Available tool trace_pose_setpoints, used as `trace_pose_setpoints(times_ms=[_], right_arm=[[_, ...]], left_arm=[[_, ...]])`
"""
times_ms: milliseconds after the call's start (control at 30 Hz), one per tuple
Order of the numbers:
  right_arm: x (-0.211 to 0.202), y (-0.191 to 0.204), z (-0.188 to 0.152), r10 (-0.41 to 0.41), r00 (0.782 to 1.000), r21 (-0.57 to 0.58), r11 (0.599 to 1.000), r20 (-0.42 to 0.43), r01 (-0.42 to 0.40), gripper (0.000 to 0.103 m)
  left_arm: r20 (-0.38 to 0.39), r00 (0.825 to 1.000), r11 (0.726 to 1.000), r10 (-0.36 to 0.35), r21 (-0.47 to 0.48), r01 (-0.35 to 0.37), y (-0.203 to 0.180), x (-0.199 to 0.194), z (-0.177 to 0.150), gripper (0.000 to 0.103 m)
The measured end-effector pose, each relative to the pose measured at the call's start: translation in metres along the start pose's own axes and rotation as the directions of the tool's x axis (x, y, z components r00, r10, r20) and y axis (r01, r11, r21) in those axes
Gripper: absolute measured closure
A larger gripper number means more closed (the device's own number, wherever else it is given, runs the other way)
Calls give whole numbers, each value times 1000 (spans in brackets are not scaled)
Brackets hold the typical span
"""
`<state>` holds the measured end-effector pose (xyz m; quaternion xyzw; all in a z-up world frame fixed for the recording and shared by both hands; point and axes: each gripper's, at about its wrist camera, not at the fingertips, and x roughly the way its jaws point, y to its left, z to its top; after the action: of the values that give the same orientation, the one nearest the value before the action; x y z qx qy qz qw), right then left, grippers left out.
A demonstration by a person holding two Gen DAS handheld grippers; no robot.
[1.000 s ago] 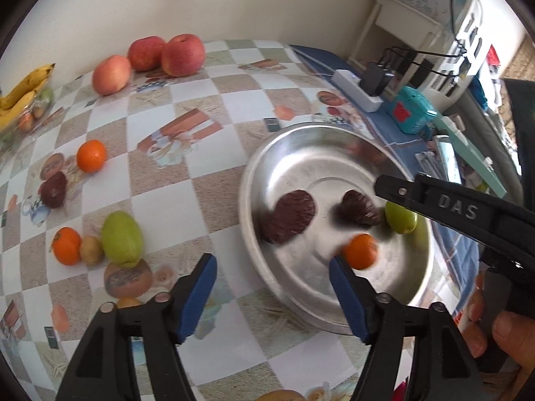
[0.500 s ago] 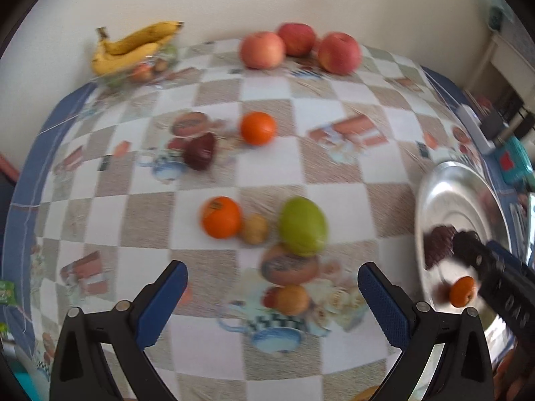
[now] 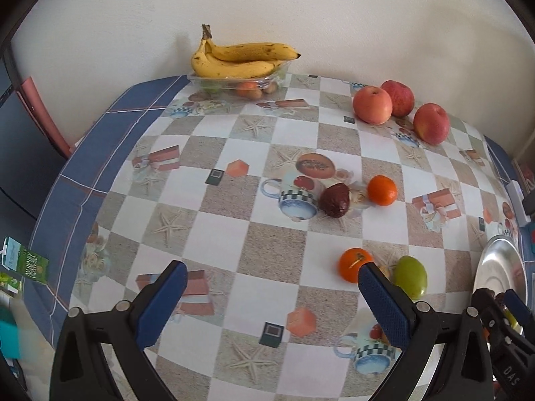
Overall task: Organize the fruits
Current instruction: 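Move both open tools back toward the remaining fruit pile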
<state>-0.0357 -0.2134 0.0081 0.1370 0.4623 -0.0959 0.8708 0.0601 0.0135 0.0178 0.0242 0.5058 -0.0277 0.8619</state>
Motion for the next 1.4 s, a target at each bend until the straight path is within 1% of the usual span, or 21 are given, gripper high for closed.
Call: trace_pose_setpoints(times_ms=[100,233,400,467,533,600,733,867,1033,1133,1200,1267,1400], right_arm=[[3,10,3,21,1000,-14,1000,-7,-21,10],[12,28,4,28,999,-69,997,-33,-31,10],[32,49,-4,55,990,-110,991,-131,-70,10],[42,56,-10,39,984,-137,989,-175,-63,10],[50,61,-16,26,976,-160,985,-215,-61,10],[58,63,-21,7,969,-175,983,-246,-51,10],[70,64,-28,-29,956,-196,980,-293,-30,10],[80,60,-32,-57,946,-194,981,-319,-6,10],[86,63,-35,-107,942,-235,972,-317,31,10],[88,69,-35,-102,944,-240,970,-313,25,9],[89,69,-36,-95,945,-237,971,-312,19,6],[93,72,-38,-99,946,-247,969,-310,20,0],[95,75,-40,-93,948,-241,970,-305,18,0]], left_arm=[[-21,1000,1000,22,3,-22,6,3,-1,0],[-56,998,1000,5,-25,-6,15,10,-2,0],[-114,993,998,-38,-59,32,15,23,-6,0],[-151,987,996,-50,-76,38,14,34,-9,0],[-216,974,995,-62,-90,43,13,50,-15,0],[-274,960,995,-55,-90,31,11,65,-21,0],[-331,943,997,-26,-78,0,10,82,-28,0],[-367,930,996,-25,-88,-8,10,93,-33,0],[-362,932,997,-14,-75,-14,6,95,-34,0],[-353,936,997,-15,-78,-13,6,94,-36,0],[-343,939,996,-10,-83,-19,6,93,-37,0],[-335,942,996,-10,-82,-19,7,93,-36,0],[-315,949,998,-13,-67,-8,10,95,-36,0]])
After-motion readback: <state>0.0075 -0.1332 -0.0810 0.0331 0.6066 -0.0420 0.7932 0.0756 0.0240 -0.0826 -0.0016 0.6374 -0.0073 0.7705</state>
